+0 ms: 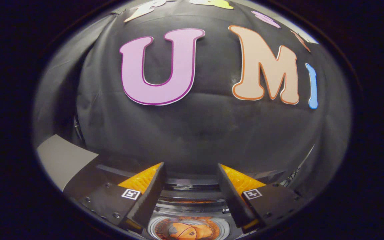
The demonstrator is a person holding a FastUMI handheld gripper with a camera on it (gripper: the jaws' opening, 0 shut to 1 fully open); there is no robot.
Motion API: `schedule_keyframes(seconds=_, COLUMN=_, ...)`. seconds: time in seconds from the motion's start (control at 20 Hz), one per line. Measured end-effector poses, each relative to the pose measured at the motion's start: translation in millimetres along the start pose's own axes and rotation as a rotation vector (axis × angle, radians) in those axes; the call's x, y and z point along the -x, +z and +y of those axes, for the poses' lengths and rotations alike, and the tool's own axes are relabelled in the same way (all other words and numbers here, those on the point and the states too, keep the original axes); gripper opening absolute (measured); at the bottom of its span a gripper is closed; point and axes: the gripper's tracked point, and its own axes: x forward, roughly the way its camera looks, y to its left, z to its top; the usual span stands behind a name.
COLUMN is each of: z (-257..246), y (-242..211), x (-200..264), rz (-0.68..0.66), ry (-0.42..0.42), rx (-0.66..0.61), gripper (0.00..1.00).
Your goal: Put the clothes into the washing machine and then close the washing machine lid.
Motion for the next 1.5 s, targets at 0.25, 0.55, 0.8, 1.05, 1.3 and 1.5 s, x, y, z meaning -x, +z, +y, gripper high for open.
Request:
schedule_keyframes(seconds=0.25, z=0, y=-16, x=37, rz=0.02, ry=0.021, rx=-0.009, gripper=0.96)
schedule_keyframes(seconds=0.55, z=2, y=-47, x=82, rz=0.057, ry=0.051, rx=-0.014, gripper=0.95)
schedule_keyframes(seconds=0.8, z=1, y=-57, x=109, rz=0.044, ry=0.049, rx=0.037, gripper=0.97)
schedule_keyframes(seconds=1.05, z=0, y=-53, x=124, rz=0.023, ry=0.06, rx=0.031, gripper=0.96)
schedule_keyframes(seconds=1.3, z=-7, y=-52, x=137, rz=0.0, ry=0.063, rx=0.034, gripper=0.96)
schedule_keyframes(seconds=1.5, z=-20, y=-52, x=153, rz=-0.021, ry=0.055, rx=0.028, gripper=0.96)
